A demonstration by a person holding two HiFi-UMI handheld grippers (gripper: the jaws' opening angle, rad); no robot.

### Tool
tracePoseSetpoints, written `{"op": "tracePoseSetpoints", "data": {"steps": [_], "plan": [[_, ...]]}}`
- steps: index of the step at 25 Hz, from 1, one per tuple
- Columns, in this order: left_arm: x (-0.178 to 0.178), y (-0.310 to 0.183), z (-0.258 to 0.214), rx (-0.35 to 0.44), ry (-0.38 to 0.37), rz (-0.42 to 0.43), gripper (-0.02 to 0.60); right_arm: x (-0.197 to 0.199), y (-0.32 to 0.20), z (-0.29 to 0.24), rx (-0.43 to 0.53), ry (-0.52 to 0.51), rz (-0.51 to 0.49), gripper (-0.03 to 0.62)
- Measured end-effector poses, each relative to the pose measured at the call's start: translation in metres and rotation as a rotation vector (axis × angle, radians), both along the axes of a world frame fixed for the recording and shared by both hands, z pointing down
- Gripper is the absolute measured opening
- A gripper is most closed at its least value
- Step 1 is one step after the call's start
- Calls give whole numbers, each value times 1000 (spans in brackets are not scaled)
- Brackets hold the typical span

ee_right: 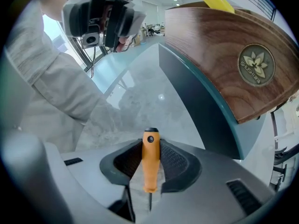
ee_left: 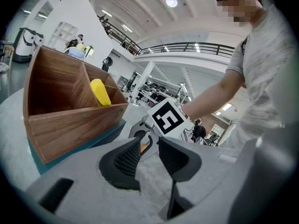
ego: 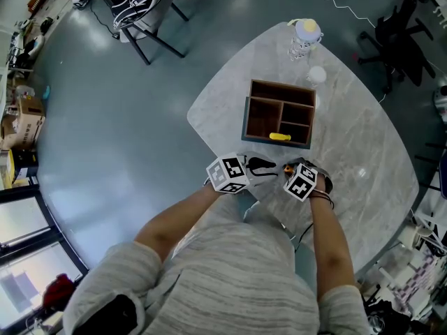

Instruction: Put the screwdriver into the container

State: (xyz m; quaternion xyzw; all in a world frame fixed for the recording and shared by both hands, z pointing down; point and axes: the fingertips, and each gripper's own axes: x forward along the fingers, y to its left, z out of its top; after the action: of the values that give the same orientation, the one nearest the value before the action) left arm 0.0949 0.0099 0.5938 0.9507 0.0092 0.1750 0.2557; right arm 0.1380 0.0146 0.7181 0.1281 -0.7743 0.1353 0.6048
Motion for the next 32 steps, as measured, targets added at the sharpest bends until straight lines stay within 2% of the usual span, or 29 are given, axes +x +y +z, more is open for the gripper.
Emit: {"op": "tracePoseSetpoints", "data": {"steps": [4,9,20,25,29,32], "plan": [[-2,0,-1,5,0,3,130,4,2,2,8,13,4,115],[0,0,-6,12,2,10,130,4,3,-12,29,-18,27,115],[7,-4,-25,45,24,24,130,-2,-13,-80,174,-149,132,114],[11,-7,-39,69,42,13,106,2,-22,-113,231,-210,195,114],[12,-12,-53,91,62,6,40,4,-31,-141,282,-283,264,114],[13,-16,-67,110,82,-6,18,3,-39,-167,330,-342,299,114]]}}
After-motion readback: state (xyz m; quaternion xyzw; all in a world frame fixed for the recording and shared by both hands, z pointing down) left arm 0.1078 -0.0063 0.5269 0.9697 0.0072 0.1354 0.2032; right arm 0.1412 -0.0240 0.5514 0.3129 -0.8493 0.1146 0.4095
